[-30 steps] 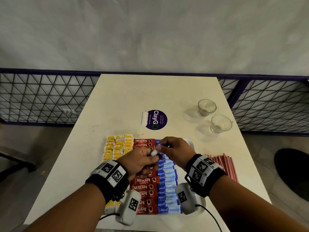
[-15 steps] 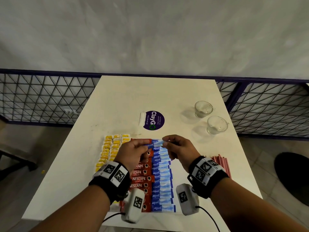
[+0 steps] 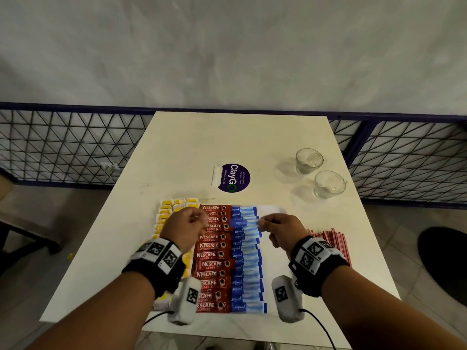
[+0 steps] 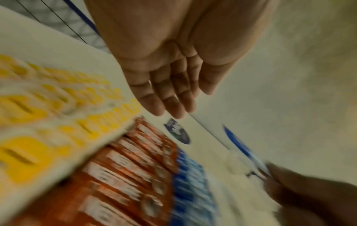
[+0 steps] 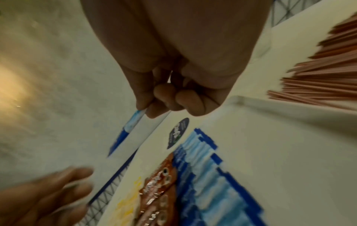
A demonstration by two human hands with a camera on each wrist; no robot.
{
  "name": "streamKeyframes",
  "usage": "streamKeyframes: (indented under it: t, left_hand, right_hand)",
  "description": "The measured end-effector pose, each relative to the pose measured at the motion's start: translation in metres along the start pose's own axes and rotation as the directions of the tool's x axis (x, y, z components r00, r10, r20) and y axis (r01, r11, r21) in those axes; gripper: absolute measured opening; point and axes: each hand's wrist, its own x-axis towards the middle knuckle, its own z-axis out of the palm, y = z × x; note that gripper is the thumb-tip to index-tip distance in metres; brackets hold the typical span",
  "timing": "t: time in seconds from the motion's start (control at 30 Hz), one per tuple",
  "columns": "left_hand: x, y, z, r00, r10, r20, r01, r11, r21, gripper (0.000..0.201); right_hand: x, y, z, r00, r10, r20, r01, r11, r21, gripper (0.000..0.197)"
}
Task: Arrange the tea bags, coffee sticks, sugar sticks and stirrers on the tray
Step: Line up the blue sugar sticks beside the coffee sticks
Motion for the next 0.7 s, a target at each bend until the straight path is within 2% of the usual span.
streamKeyframes:
  t: [0.03,0.07,0.1,0.13,0.23,0.37,0.5,0.63,0.7]
  left_hand:
    - [0.005,-0.012,-0.014,0.997,-0.022,-0.078,0.036,0.981,0.190,0.012]
    - [0.009,-0.026,-0.029,0.987,-0.039,-0.158,0.098,0.918,0.383,0.016]
    - [0.010,-0.039,-0.043,0.973,-0.061,-0.223,0.168,0.851,0.498,0.019]
    - [0.011,-0.052,-0.056,0.961,-0.096,-0.259,0.227,0.807,0.545,0.022]
    - [0.012,-0.082,-0.075,0.942,-0.206,-0.265,0.327,0.738,0.590,0.030]
    - [0.011,-0.096,-0.081,0.937,-0.251,-0.244,0.350,0.688,0.636,0.027]
    - [0.008,-0.099,-0.080,0.936,-0.287,-0.205,0.349,0.671,0.654,0.025]
    - [0.011,-0.101,-0.080,0.938,-0.302,-0.172,0.338,0.678,0.652,0.024]
    - [0.012,-0.101,-0.079,0.938,-0.308,-0.160,0.335,0.683,0.649,0.026]
  right_hand:
    - [0.001,0.007,-0.003,0.999,0.053,0.000,-0.053,0.999,0.002,0.011]
    - [0.001,0.015,-0.006,0.994,0.108,0.005,-0.108,0.994,-0.003,0.010]
    - [0.001,0.023,-0.007,0.988,0.155,0.011,-0.155,0.988,-0.011,0.008]
    - [0.001,0.029,-0.008,0.981,0.192,0.015,-0.192,0.981,-0.017,0.007]
    - [0.004,0.042,-0.005,0.966,0.260,0.007,-0.259,0.965,-0.047,0.004]
    - [0.009,0.046,0.003,0.957,0.289,-0.007,-0.285,0.942,-0.175,0.003]
    - [0.013,0.049,0.009,0.958,0.283,-0.054,-0.285,0.902,-0.325,0.012]
    - [0.012,0.044,0.014,0.961,0.254,-0.107,-0.272,0.811,-0.518,0.024]
    - [0.010,0.040,0.016,0.958,0.258,-0.121,-0.281,0.784,-0.554,0.027]
